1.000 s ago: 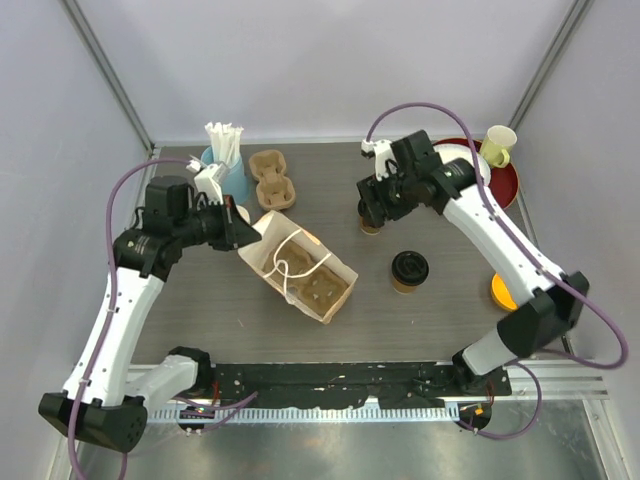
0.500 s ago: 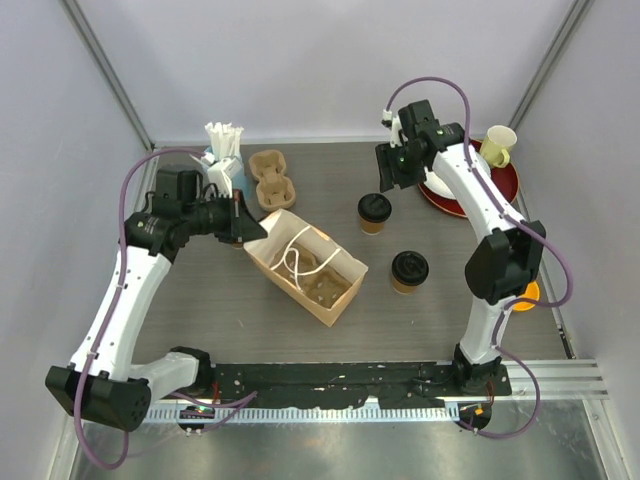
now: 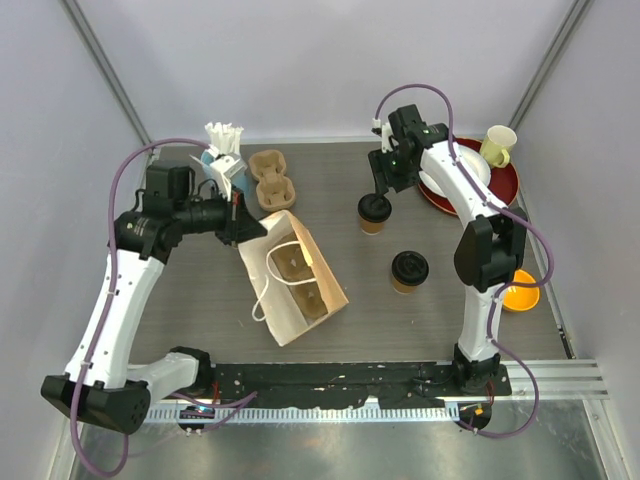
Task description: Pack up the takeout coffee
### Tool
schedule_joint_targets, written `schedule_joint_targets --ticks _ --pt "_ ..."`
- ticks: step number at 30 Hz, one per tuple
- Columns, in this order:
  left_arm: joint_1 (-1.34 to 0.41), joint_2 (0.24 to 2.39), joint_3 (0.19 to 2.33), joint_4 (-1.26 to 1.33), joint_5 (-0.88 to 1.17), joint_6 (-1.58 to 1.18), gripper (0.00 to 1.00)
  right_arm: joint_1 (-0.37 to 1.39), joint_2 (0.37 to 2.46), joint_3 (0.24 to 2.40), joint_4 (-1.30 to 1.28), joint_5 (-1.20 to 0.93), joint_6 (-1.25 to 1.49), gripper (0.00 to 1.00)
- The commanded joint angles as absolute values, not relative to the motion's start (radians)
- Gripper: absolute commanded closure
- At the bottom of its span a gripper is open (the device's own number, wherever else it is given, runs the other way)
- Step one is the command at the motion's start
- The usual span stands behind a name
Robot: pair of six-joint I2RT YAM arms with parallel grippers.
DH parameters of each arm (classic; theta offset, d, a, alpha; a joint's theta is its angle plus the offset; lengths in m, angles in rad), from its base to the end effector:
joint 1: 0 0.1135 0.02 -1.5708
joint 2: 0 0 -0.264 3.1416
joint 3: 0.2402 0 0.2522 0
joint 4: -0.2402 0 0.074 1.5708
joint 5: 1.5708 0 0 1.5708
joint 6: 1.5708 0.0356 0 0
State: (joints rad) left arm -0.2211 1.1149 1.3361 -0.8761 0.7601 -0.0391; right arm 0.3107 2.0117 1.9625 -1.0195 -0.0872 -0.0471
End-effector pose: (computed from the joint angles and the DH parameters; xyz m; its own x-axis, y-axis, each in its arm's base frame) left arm 0.1983 -0.0697 0.4020 -0.6208 0.1105 -0.7761 0.6683 0.5921 -0.4503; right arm 0.4113 0.1353 0.3042 -0.8175 -0.3117 -0.4843 -0.3834 0.9220 0.0536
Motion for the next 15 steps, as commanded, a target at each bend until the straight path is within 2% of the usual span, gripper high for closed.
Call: schedule_joint_targets --ticks 1,15 --pt "-0.219 1.123 1.396 -0.903 0.801 0.031 1.0 0.311 2.011 2.003 -0.989 -0.098 -0.058 0.41" --pt "-0.219 1.201 1.439 -0.946 0.767 -0.067 1.0 0.321 2.068 1.991 -0.977 -0.118 -0.078 0.47"
